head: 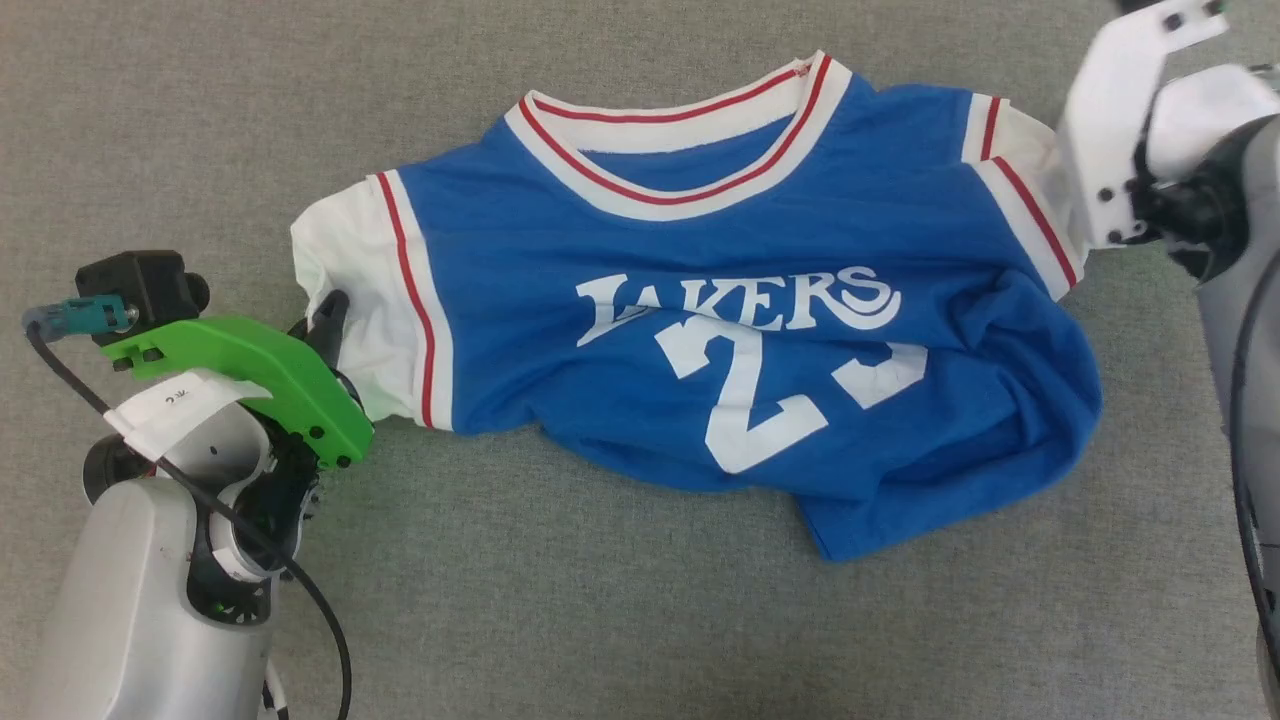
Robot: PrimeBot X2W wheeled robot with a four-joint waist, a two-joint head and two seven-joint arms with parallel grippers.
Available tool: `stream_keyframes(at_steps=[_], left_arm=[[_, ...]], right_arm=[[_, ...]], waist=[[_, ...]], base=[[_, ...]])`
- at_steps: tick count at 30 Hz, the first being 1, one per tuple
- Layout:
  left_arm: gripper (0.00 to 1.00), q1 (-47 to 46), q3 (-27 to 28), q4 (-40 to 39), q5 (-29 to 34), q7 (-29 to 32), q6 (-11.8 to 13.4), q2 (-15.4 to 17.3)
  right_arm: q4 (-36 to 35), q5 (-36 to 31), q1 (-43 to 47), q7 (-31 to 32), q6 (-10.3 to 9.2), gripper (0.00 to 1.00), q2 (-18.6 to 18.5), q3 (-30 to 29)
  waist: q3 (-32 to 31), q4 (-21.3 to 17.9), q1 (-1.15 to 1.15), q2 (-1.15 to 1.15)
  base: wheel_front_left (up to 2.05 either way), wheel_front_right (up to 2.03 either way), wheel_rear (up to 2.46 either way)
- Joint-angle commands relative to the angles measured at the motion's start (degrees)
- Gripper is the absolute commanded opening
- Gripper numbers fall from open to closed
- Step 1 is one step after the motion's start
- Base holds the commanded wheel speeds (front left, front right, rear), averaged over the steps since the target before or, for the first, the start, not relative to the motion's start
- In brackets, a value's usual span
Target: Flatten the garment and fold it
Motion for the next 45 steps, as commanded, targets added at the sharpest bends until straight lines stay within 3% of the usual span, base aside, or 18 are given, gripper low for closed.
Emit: stream_keyframes(at_steps=[1,17,26,36,45], left_arm=[[0.0,-0.64,0.08,-0.03,0.97,-0.47,0.12,-0.03],[0.0,-0.54,2.17,1.24,1.02,-2.41,0.17,1.59],[0.0,-5.52,2.94,3.06,1.97,-5.1,-1.23,2.8],[0.0,-10.97,3.95,3.79,2.58,-7.74,-2.1,3.65],[0.0,-14.89,4.5,5.68,2.58,-8.46,-3.51,5.29]], right_arm=[[1.47,0.53,2.14,-0.24,-0.06,0.0,-0.01,0.69],[-0.1,5.97,3.19,-17.49,-0.06,0.0,1.22,-3.96],[-4.23,15.84,6.69,-27.72,-0.06,0.0,2.02,-6.63],[-10.21,23.2,9.36,-31.74,-0.06,0.0,1.76,-11.49],[-14.86,26.15,9.65,-30.29,-0.06,0.0,3.2,-16.31]], waist=[[-0.62,-0.15,0.0,0.0],[-12.94,-3.26,0.0,0.0],[-22.79,-5.34,0.0,0.0],[-29.99,-5.8,0.0,0.0],[-31.93,-5.87,0.0,0.0]], base=[[0.0,0.0,0.0],[0.0,0.0,0.0],[0.0,0.0,0.0],[0.0,0.0,0.0],[0.0,0.0,0.0]])
